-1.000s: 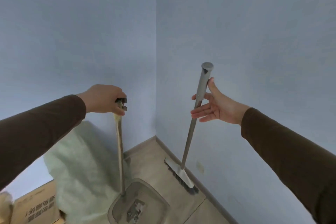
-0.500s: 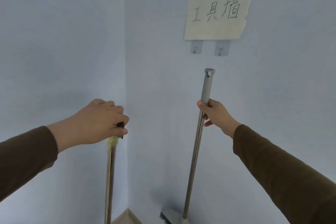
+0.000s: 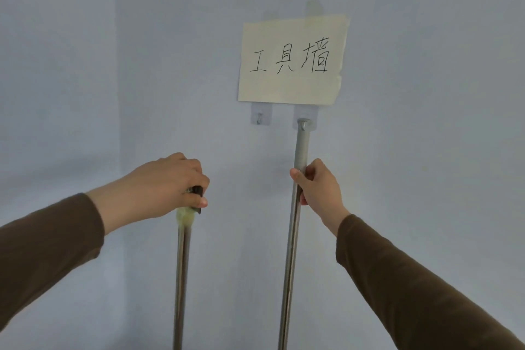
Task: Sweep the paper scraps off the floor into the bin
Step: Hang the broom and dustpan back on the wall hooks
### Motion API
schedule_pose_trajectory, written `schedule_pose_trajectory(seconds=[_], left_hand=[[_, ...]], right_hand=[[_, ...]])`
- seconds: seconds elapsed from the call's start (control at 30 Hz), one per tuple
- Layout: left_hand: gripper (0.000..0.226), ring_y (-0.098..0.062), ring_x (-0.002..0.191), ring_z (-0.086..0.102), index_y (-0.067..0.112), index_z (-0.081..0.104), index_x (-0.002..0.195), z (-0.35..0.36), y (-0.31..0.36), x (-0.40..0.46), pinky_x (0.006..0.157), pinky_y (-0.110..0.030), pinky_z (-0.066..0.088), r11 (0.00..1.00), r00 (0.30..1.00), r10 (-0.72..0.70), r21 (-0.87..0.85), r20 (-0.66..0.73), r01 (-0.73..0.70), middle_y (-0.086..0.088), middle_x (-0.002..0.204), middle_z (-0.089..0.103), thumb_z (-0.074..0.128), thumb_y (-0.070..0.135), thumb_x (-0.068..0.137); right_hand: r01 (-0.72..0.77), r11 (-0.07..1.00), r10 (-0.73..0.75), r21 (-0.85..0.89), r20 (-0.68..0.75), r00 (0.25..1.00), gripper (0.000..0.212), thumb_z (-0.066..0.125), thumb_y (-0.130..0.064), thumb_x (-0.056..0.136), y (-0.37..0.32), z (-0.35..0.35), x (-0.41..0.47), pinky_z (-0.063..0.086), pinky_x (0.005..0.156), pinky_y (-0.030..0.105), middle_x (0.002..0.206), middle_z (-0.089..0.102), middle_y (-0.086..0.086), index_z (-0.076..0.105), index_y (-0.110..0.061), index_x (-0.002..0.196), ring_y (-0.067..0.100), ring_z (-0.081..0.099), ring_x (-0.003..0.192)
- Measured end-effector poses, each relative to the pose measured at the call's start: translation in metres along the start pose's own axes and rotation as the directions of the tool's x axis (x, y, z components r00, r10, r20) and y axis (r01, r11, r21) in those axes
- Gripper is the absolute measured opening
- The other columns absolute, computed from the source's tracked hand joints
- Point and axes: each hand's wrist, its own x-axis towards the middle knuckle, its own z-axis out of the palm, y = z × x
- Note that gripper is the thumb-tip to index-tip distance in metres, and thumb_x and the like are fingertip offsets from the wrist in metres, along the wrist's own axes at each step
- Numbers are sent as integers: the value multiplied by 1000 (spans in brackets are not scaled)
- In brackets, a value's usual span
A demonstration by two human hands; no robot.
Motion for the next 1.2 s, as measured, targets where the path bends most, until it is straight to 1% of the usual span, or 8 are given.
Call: schedule_pose_trajectory(seconds=[0.17,0.33,0.5,0.67,0.9,1.03,1.13,1.2], left_hand=[[27,-5,102,43,34,62,83,9,-3,31,77,-26,45,999,999,-7,-50,-39,6,17,102,54,54,58,92],[26,-4,100,44,35,63,82,14,-4,51,83,-32,48,993,999,-17,-113,-50,11,18,99,54,55,58,91],[26,-3,99,45,35,64,84,16,0,66,83,-34,49,990,999,-9,-139,-50,2,18,99,54,54,58,91],[28,-3,99,46,35,63,85,15,4,76,79,-30,48,991,998,-12,-130,-62,4,17,99,54,52,61,91],[28,-3,99,48,35,64,87,15,7,85,81,-34,49,992,997,-20,-124,-71,11,17,102,55,53,60,91],[28,-2,98,48,36,63,86,14,7,87,78,-32,49,993,996,-30,-119,-87,19,17,101,55,52,61,91],[28,-3,99,48,36,64,86,9,6,89,78,-32,49,993,993,-33,-119,-113,19,17,100,56,53,61,91],[27,-3,99,49,36,64,86,2,7,91,77,-32,49,992,990,-36,-125,-139,18,16,101,56,53,60,91]], right_hand=[[14,1000,-14,-26,-28,1000,37,64,-52,85,9,8,8,59,64,44,74,67,8,46,-20,79,30,68,64],[42,998,-45,-43,-74,996,36,64,-50,86,16,3,17,59,66,45,73,65,5,47,-21,77,31,67,68],[60,994,-68,-90,-92,993,33,62,-51,87,21,4,22,59,66,45,70,66,1,53,-20,79,25,68,63],[49,989,-66,-138,-123,990,30,62,-46,90,21,1,23,58,66,39,67,68,-1,55,-17,83,7,66,47],[96,950,-139,-298,-125,982,33,55,-48,93,25,8,22,55,63,37,64,63,-3,45,-23,73,17,67,60],[152,885,-220,-440,-108,970,34,51,-48,96,21,8,22,43,55,30,63,55,-6,43,-22,77,18,55,60],[177,789,-243,-588,-34,970,38,45,-55,97,14,3,23,44,58,30,70,60,-3,46,-21,81,22,58,66],[153,715,-208,-683,1,978,44,42,-60,96,8,-3,20,40,59,29,70,59,-4,49,-23,75,21,56,67]])
